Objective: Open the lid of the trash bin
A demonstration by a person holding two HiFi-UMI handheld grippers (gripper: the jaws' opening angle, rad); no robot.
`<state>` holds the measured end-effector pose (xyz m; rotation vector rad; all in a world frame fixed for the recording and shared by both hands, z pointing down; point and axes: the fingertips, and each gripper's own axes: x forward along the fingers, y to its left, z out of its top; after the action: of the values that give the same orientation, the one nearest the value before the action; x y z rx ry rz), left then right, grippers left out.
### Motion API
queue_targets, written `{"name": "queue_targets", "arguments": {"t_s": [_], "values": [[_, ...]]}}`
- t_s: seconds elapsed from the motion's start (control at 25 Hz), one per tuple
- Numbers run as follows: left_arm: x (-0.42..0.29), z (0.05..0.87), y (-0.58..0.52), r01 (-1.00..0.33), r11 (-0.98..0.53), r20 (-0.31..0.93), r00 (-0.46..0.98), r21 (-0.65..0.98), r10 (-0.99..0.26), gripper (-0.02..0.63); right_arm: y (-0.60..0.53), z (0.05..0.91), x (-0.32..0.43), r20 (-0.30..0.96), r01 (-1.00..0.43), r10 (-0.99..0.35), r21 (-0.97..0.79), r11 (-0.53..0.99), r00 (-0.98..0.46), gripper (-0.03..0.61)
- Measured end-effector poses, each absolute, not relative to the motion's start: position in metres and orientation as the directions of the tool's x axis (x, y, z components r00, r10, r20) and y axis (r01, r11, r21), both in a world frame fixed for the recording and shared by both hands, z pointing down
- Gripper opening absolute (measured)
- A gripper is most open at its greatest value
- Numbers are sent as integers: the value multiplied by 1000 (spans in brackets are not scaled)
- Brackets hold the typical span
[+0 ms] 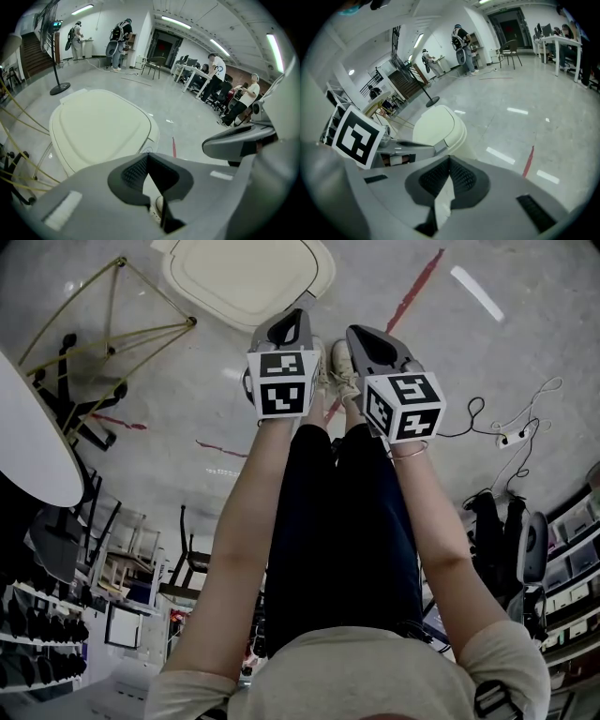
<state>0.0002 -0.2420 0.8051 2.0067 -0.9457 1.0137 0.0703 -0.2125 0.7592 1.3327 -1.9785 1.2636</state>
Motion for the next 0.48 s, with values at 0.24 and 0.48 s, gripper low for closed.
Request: {"name": "queue_targets", "arguments": {"t_s": [0.24,0.48], "values": [[5,806,-238,-854,-490,868,368,173,-334,9,-200,763,85,768,-894,-479,-440,86,-424,8],[9,806,-238,-829,-555,873,319,67,-370,9,-199,765,105,779,-907,-490,-418,58,-390,8]]}}
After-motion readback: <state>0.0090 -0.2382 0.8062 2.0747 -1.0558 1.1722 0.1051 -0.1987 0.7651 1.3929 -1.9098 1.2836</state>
